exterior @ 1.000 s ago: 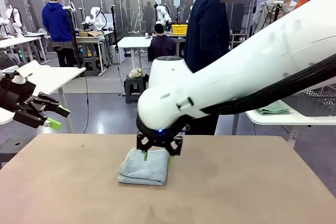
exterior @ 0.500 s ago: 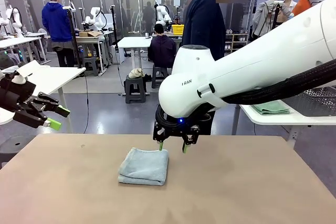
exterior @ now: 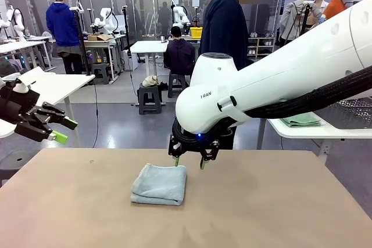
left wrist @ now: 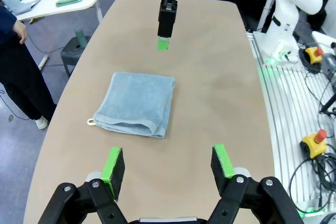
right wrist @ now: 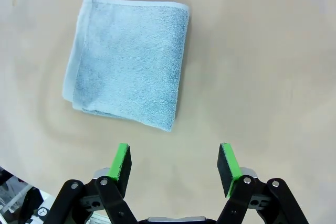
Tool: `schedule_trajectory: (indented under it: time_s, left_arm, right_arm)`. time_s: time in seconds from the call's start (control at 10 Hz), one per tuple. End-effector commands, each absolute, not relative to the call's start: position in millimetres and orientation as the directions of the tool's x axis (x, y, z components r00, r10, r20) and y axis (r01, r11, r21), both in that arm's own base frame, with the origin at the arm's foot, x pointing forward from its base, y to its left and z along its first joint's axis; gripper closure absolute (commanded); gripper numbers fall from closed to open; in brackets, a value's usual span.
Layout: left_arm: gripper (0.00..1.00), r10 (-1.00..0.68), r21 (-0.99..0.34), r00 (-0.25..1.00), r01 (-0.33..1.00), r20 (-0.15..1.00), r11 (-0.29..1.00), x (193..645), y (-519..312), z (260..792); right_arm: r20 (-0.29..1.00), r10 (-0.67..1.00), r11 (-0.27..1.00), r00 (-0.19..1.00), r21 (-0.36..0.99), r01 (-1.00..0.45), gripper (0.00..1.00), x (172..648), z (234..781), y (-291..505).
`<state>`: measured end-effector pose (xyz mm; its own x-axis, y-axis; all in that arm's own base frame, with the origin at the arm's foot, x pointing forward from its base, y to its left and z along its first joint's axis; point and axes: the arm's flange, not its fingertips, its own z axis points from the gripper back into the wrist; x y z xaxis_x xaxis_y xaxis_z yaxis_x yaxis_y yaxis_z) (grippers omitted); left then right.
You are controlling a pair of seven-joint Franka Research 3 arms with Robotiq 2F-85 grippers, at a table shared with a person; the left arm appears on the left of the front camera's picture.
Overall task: Fold the towels and place them in the basket.
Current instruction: When a person lays out a Towel with hook on the table, fold it in half twice, then place the folded Towel with hook on the right side of the table.
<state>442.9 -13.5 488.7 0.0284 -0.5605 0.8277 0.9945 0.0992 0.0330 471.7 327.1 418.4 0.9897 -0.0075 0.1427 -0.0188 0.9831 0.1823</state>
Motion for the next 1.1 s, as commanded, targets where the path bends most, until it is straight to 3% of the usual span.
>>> schedule_trajectory:
  time_s: [0.0, 1.0]
  left_arm:
    - [0.16, -0.548, 0.039, 0.015, 0.995, 0.836, 0.087, 441.5, -12.9, 491.2]
    - [0.16, -0.548, 0.039, 0.015, 0.995, 0.836, 0.087, 441.5, -12.9, 491.2]
  right_arm:
    - [0.146, -0.006, 0.984, 0.989, 0.18, -0.02, 0.17, 470.7, 420.9, 326.2]
    - [0.146, -0.006, 0.984, 0.989, 0.18, -0.02, 0.17, 470.7, 420.9, 326.2]
